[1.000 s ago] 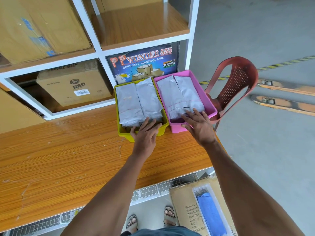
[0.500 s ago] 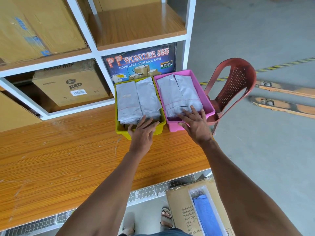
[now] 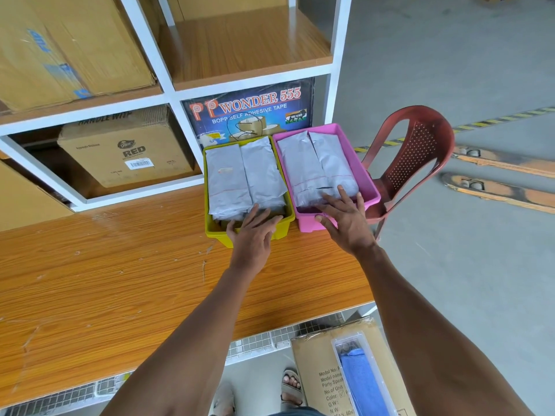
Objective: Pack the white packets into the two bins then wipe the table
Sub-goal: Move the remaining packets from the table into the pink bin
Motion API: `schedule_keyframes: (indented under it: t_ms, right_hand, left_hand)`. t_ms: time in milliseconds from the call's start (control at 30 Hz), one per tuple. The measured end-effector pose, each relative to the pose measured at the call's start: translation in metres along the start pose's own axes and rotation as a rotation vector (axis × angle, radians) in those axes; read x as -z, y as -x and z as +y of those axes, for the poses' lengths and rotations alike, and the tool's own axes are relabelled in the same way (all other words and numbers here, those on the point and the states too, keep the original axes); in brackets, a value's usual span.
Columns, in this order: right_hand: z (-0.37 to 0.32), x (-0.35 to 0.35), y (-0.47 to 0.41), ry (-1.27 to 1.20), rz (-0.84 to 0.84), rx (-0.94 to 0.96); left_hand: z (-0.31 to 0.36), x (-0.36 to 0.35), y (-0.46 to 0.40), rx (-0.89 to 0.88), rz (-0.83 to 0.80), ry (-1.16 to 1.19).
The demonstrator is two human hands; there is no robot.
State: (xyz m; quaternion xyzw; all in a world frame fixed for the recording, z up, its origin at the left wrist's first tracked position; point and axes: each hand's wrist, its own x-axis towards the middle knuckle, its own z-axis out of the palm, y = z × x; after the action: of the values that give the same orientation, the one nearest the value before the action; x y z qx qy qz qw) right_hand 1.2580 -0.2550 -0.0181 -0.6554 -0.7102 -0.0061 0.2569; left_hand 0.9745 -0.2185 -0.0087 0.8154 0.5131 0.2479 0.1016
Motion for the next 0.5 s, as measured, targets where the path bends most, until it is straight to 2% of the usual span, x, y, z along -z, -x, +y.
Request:
schedule_keyframes:
  t_ms: [200,367,500]
  right_hand:
    - [-0.004,0.005,0.000,0.033,-0.054,-0.024]
    - [-0.012,0.009,0.000,0.183,-0.143,-0.052]
    - [-0.028,0.010,0.011,0.201,-0.088,-0.139]
  left_hand:
    - [0.002,0.003,-0.001,0.021,-0.048,-0.010]
    - [0.006,0.008,-0.002,0.026,-0.128,-0.031]
    - [0.008,0.010,0.008,-0.044,-0.088,-0.063]
